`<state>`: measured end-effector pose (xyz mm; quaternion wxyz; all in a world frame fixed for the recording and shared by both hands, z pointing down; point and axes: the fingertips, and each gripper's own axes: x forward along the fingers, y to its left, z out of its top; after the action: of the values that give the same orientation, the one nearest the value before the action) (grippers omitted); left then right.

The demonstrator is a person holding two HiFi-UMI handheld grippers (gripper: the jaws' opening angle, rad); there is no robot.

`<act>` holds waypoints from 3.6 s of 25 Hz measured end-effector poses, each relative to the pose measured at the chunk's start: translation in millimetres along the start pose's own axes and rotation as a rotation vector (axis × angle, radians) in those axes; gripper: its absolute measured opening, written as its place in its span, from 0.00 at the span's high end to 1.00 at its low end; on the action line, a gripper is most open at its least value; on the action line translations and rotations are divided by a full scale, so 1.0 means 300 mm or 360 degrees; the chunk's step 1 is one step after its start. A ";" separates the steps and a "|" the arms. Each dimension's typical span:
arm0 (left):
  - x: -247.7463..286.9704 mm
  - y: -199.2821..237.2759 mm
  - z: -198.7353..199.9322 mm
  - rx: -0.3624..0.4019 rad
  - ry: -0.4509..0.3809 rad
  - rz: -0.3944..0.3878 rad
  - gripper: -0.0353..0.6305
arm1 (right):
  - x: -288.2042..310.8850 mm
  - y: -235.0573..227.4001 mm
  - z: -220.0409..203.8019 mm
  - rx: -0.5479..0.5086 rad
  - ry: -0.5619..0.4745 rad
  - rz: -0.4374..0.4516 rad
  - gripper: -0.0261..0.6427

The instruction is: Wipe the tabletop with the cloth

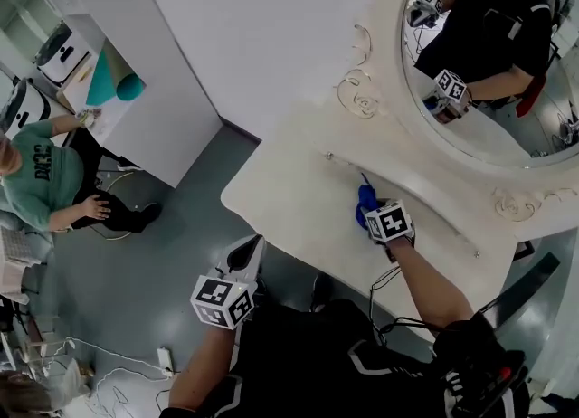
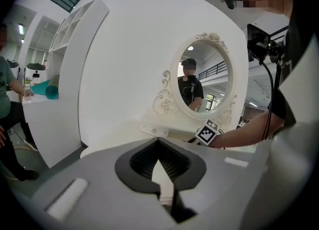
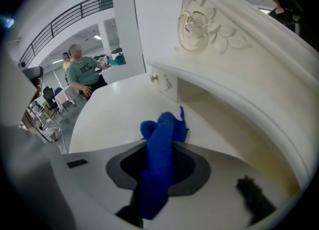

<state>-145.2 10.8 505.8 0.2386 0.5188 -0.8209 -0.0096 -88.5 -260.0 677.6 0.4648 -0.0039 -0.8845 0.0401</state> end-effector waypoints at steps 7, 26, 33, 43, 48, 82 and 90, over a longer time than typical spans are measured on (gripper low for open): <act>-0.037 -0.036 -0.012 0.0034 0.0016 -0.0028 0.94 | -0.047 0.179 -0.098 -0.0076 0.0106 0.0215 0.81; -0.193 -0.104 -0.076 0.0056 -0.0055 -0.0222 0.94 | -0.201 0.526 -0.321 0.0082 0.0079 0.0329 0.81; -0.195 -0.160 -0.110 0.0084 -0.0077 -0.0327 0.94 | -0.309 0.392 -0.299 0.0166 -0.0030 0.0102 0.81; -0.186 -0.231 -0.069 0.0104 -0.0099 -0.0211 0.94 | -0.319 -0.007 -0.162 0.0151 -0.0100 -0.0116 0.81; -0.179 -0.276 -0.075 0.0043 -0.0104 -0.0086 0.94 | -0.207 -0.154 -0.128 0.0099 -0.0013 -0.0116 0.81; -0.152 -0.454 -0.123 0.0055 -0.0079 0.0003 0.94 | -0.278 -0.083 -0.251 -0.0047 -0.0056 0.0025 0.81; -0.158 -0.496 -0.150 0.0044 -0.0060 0.0014 0.94 | -0.250 -0.246 -0.318 0.0036 0.0020 -0.0083 0.81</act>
<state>15.5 -7.0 488.4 0.2159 0.5180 -0.8276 -0.0071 34.8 -330.3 675.5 0.4714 0.0241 -0.8808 0.0381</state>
